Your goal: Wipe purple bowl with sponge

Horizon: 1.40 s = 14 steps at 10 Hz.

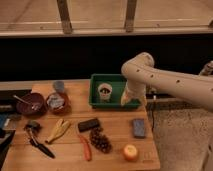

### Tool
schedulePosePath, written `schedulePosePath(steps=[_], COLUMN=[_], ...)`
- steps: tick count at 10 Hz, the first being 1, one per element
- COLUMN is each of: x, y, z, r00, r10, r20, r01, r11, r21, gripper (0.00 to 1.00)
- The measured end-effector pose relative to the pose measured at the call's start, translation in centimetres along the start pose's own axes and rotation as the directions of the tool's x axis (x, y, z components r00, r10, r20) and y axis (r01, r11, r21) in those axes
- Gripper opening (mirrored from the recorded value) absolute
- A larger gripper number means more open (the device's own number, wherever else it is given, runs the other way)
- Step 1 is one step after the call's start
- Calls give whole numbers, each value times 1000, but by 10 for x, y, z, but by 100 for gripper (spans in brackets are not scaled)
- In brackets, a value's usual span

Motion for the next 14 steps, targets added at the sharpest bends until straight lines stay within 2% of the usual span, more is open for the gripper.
schedulePosePath(steps=[5, 7, 8, 11, 14], x=[0, -6, -3, 12, 26], y=[-1, 3, 4, -22, -36], z=[-2, 2, 9, 54, 95], r00=[1000, 1000, 999, 990, 967], r10=[1, -2, 2, 54, 107], r20=[5, -8, -36, -128, -230], r01=[-1, 2, -2, -55, -112], r11=[1000, 1000, 1000, 999, 994], r21=[1, 3, -4, 1, -10], gripper=[66, 66, 66, 66, 66])
